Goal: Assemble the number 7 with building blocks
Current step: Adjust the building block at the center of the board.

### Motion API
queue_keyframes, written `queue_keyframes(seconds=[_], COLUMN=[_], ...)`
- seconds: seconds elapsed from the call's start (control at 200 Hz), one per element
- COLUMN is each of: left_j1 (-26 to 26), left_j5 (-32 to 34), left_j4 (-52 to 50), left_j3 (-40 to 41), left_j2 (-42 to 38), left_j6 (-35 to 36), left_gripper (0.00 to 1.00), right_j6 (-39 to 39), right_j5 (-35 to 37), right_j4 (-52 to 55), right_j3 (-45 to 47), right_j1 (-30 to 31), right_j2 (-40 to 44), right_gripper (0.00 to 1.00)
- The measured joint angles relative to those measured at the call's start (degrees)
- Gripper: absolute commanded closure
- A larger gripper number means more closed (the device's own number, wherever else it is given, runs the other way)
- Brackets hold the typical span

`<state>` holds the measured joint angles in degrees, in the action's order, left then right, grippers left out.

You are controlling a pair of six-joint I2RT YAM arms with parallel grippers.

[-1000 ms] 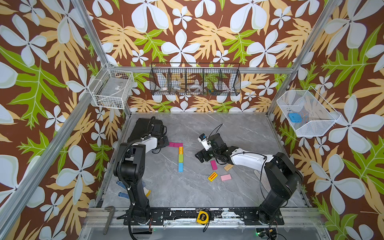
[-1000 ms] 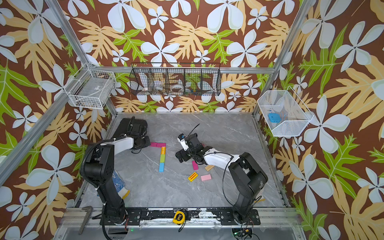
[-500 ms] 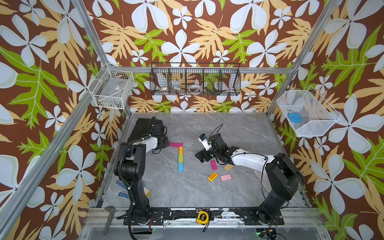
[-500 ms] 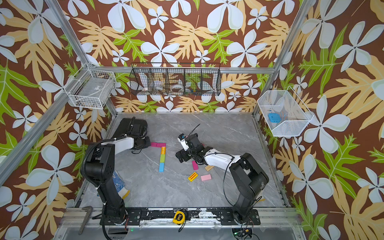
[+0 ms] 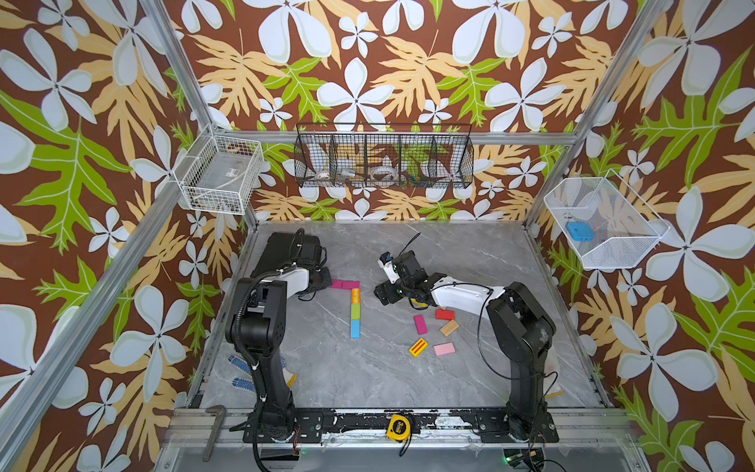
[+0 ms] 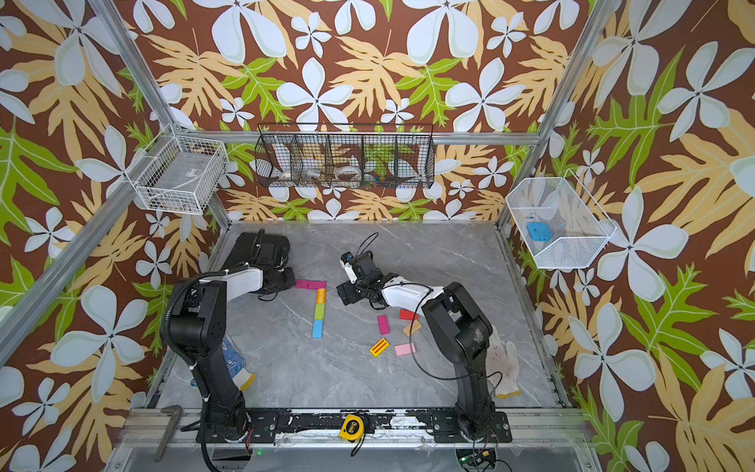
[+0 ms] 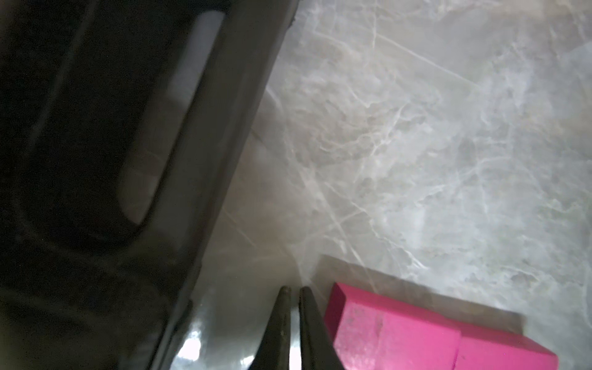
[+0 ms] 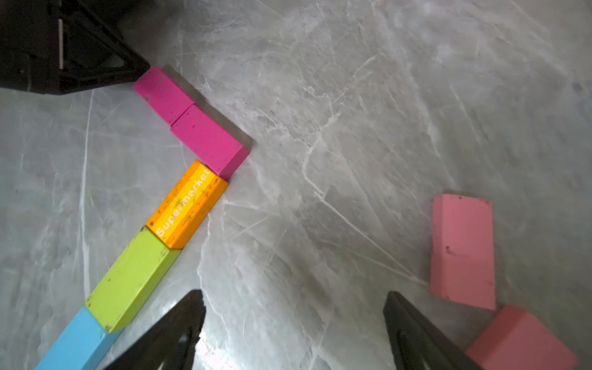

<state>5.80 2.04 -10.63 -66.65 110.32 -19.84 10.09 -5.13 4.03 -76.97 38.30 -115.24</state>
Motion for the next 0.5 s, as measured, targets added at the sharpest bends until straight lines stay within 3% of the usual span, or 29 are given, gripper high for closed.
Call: queue_keyframes(seconds=[0.501], left_j1=[-0.7], left_j5=[-2.1], left_j4=[1.2], left_j3=[-1.6], left_j2=[1.7], left_j6=[0.5], left_gripper=[0.88], right_j6=[3.0], right_j5=[4.2], right_j4=[4.7], right_j3=[-11.4], right_j1=[0.0], right_j2=[-10.9], right_gripper=[0.14])
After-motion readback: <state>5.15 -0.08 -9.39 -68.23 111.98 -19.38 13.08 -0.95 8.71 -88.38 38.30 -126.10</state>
